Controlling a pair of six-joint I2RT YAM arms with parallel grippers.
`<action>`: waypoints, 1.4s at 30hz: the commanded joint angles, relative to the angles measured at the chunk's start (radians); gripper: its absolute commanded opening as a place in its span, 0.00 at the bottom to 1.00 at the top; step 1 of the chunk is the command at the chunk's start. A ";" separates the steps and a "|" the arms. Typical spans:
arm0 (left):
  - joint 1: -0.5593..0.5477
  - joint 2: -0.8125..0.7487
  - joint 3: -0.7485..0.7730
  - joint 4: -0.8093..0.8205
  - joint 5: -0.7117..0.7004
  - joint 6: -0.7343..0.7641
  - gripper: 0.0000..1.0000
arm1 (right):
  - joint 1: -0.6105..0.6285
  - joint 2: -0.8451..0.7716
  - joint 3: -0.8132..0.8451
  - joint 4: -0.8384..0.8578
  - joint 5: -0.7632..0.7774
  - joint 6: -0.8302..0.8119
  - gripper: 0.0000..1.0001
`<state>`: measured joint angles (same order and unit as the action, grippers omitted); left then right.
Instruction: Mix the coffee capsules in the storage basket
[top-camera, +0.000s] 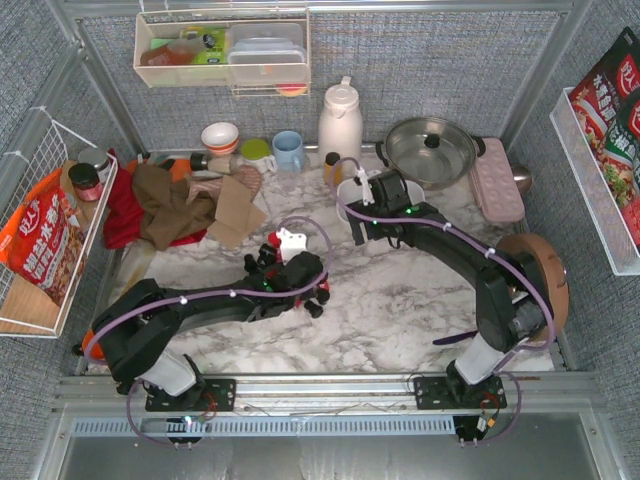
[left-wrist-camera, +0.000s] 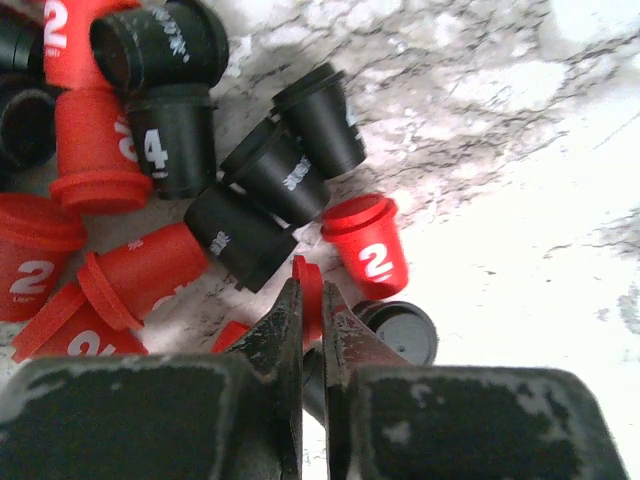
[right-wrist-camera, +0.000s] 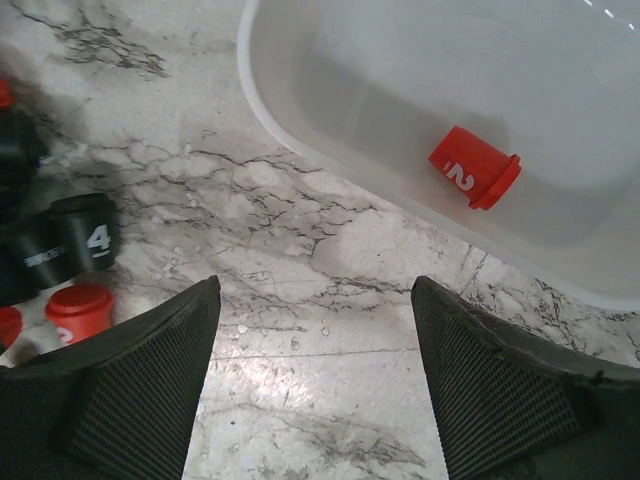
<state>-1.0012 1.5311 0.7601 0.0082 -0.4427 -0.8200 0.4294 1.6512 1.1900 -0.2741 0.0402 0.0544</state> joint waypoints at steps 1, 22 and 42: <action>-0.001 -0.035 0.022 0.057 0.028 0.082 0.08 | 0.005 -0.056 0.024 -0.041 -0.036 0.006 0.82; 0.272 0.288 0.553 0.492 0.531 0.590 0.00 | 0.011 -0.622 -0.284 0.189 0.224 0.110 0.75; 0.282 0.422 0.619 0.372 0.447 0.516 0.59 | -0.015 -0.638 -0.366 0.216 0.185 0.091 0.78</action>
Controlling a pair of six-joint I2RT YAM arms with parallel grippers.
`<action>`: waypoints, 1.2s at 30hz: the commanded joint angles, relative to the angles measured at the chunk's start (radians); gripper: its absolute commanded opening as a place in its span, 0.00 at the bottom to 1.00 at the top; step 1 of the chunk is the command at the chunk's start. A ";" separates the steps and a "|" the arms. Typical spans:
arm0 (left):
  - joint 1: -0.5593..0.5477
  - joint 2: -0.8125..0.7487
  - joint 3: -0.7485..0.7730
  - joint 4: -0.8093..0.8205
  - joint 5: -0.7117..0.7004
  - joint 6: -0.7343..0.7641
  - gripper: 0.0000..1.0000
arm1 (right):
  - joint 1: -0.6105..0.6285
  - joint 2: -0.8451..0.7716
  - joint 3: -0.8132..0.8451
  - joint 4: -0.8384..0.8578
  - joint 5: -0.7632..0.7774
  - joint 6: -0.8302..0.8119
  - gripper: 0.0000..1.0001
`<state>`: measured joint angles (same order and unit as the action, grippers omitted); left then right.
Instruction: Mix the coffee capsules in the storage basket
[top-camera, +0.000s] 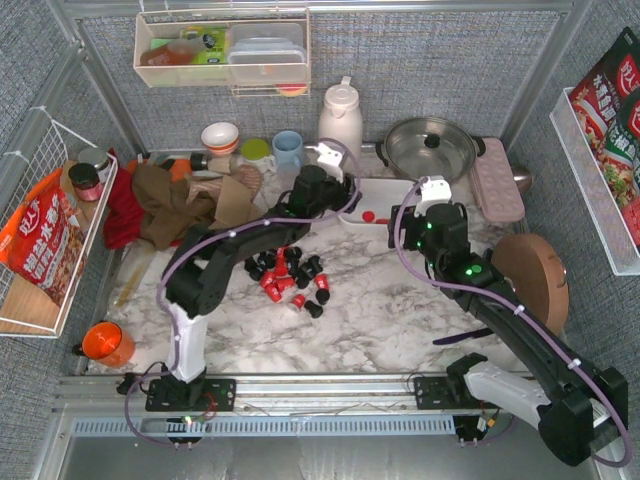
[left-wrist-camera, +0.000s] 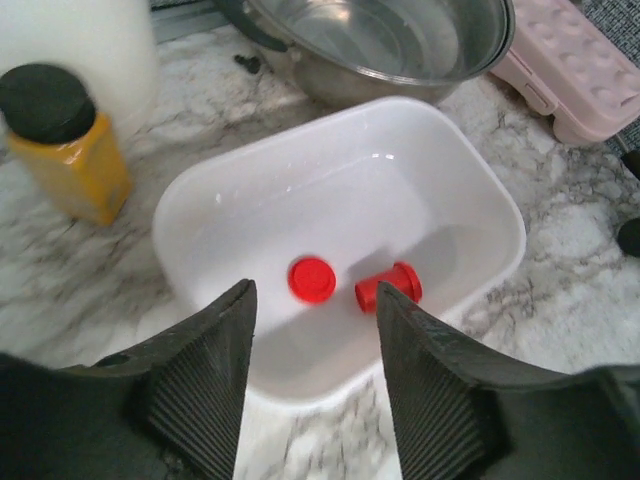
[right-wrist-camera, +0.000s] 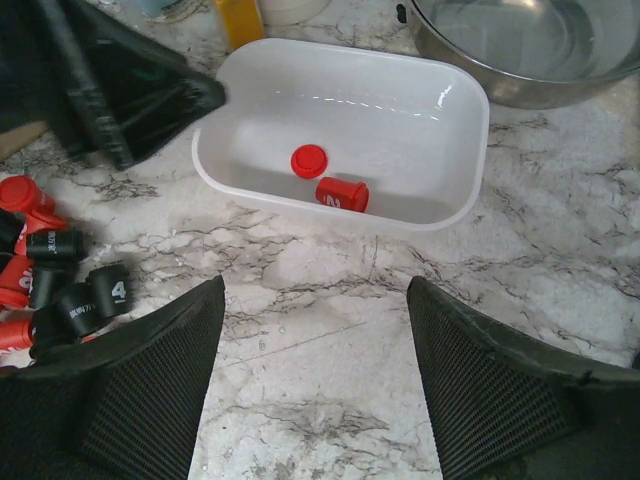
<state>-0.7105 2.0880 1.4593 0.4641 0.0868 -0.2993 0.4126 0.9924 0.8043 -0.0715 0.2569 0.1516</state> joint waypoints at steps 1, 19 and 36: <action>-0.017 -0.187 -0.117 -0.159 -0.123 -0.020 0.56 | 0.000 0.027 0.027 0.007 -0.040 -0.007 0.78; -0.206 -0.696 -0.680 -0.696 -0.243 -0.351 0.55 | 0.001 0.059 0.041 -0.017 -0.105 -0.009 0.78; -0.213 -0.549 -0.639 -0.738 -0.285 -0.329 0.43 | 0.001 0.069 0.049 -0.023 -0.144 -0.017 0.78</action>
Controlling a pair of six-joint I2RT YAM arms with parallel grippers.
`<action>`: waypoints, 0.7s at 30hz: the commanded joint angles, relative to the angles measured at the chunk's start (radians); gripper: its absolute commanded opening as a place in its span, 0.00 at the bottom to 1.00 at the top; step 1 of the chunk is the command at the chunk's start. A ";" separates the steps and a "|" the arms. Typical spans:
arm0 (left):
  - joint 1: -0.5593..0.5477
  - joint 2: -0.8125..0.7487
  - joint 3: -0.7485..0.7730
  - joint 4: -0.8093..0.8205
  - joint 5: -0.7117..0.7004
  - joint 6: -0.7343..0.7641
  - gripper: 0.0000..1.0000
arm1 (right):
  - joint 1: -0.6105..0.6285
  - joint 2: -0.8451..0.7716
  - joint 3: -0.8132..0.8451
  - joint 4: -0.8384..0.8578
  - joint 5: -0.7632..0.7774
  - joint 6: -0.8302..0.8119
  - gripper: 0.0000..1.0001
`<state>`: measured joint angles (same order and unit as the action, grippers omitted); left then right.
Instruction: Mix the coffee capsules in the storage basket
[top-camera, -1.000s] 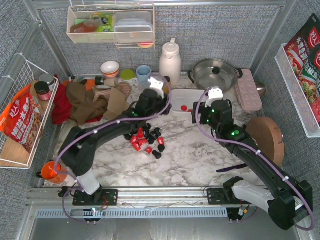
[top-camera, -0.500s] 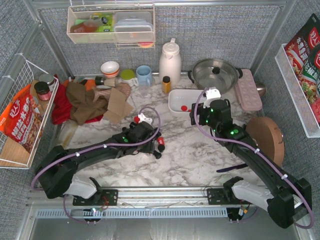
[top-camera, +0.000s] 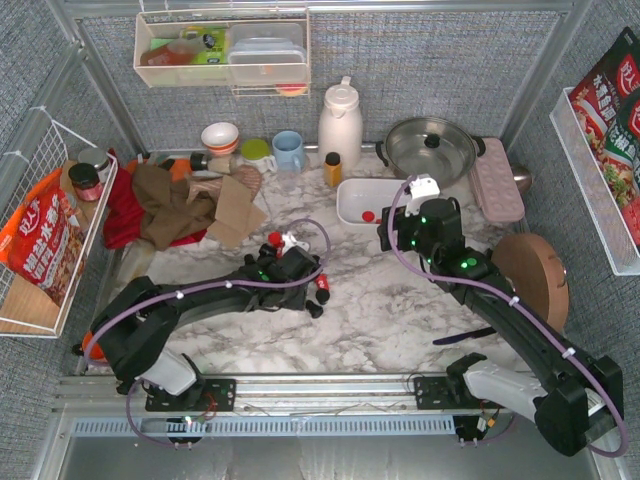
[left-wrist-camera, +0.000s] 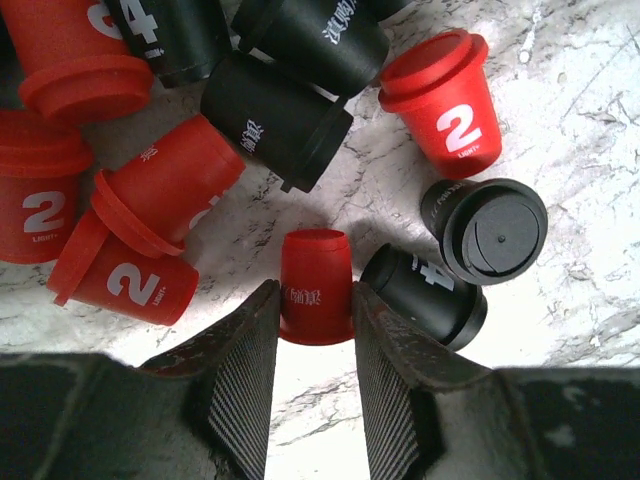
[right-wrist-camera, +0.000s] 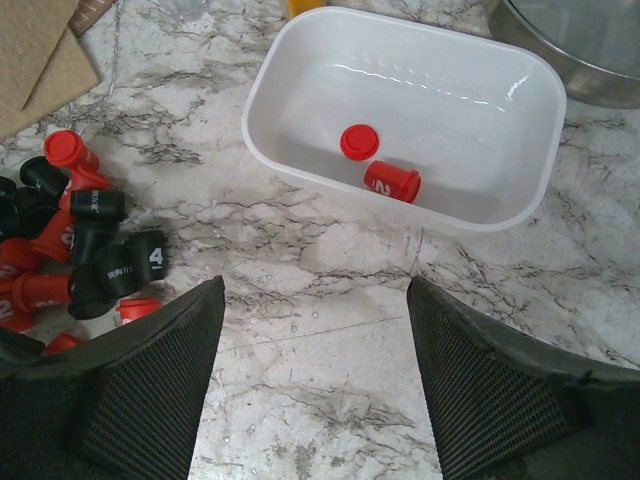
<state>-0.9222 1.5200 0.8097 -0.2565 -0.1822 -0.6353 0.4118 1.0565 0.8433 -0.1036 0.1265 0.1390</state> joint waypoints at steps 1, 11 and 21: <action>-0.001 0.024 0.014 -0.017 -0.014 0.007 0.43 | 0.001 0.006 0.010 0.009 -0.013 -0.004 0.78; -0.001 0.072 0.083 -0.039 -0.065 0.007 0.36 | 0.001 0.004 0.011 0.007 -0.013 -0.008 0.78; 0.001 -0.053 0.222 0.227 -0.125 0.187 0.32 | 0.002 -0.013 0.005 0.011 0.011 -0.014 0.78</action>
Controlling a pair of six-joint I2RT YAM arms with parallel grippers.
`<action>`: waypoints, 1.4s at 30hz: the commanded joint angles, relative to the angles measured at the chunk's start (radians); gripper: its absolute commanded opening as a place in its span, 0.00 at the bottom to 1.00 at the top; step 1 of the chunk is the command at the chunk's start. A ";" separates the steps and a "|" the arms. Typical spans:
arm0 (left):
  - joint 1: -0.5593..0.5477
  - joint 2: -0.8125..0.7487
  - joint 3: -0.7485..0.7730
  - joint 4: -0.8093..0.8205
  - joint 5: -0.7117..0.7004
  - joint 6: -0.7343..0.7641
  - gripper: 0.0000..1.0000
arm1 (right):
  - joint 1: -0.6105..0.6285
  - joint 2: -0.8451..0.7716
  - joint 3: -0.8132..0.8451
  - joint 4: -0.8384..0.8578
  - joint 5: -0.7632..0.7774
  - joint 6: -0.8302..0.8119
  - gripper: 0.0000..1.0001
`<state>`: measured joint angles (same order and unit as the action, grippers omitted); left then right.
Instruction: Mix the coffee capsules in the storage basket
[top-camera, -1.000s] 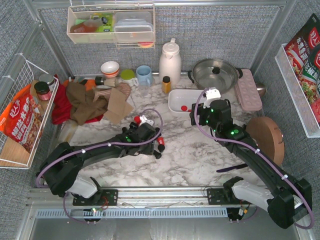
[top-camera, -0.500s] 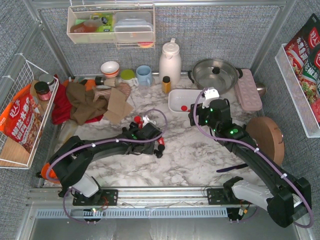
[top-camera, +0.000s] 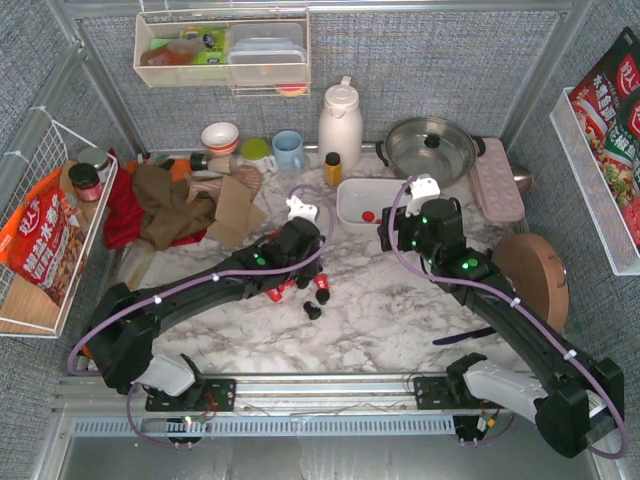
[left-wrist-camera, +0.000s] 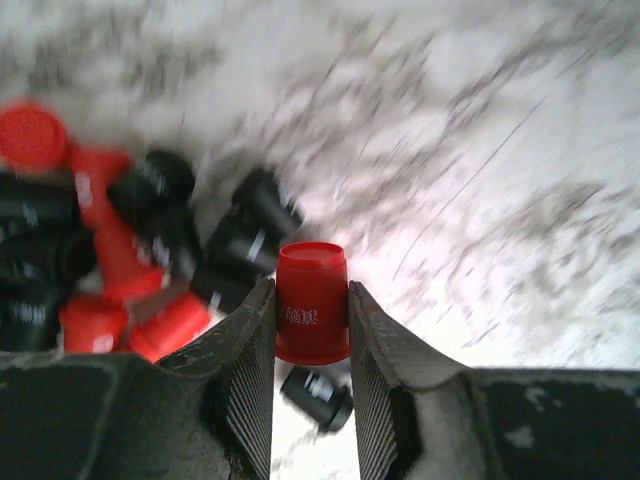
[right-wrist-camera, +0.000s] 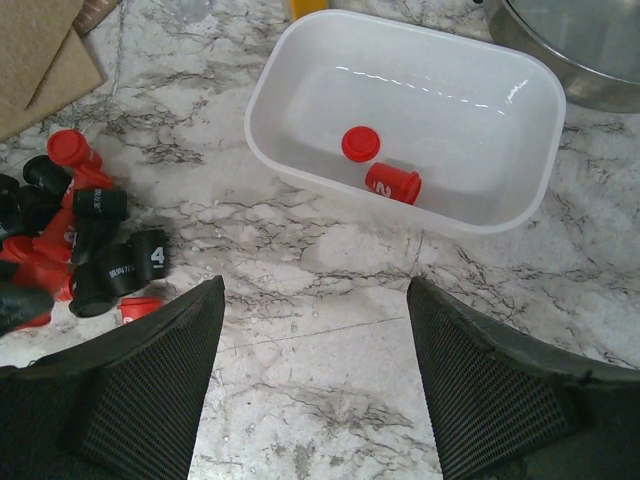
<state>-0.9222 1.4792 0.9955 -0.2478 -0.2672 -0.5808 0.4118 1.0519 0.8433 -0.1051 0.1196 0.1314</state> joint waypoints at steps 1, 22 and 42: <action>0.003 0.000 0.058 0.290 -0.041 0.182 0.34 | 0.001 -0.011 0.004 0.014 0.019 -0.007 0.78; 0.166 0.683 0.697 0.511 0.174 0.328 0.67 | -0.001 -0.052 -0.023 0.022 0.103 -0.008 0.79; 0.144 -0.457 -0.260 0.091 0.074 0.033 0.99 | 0.158 0.042 -0.010 -0.078 -0.091 0.039 0.73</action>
<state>-0.7773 1.1801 0.8055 0.0731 -0.1593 -0.4641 0.5255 1.0676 0.8425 -0.1814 0.0681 0.1726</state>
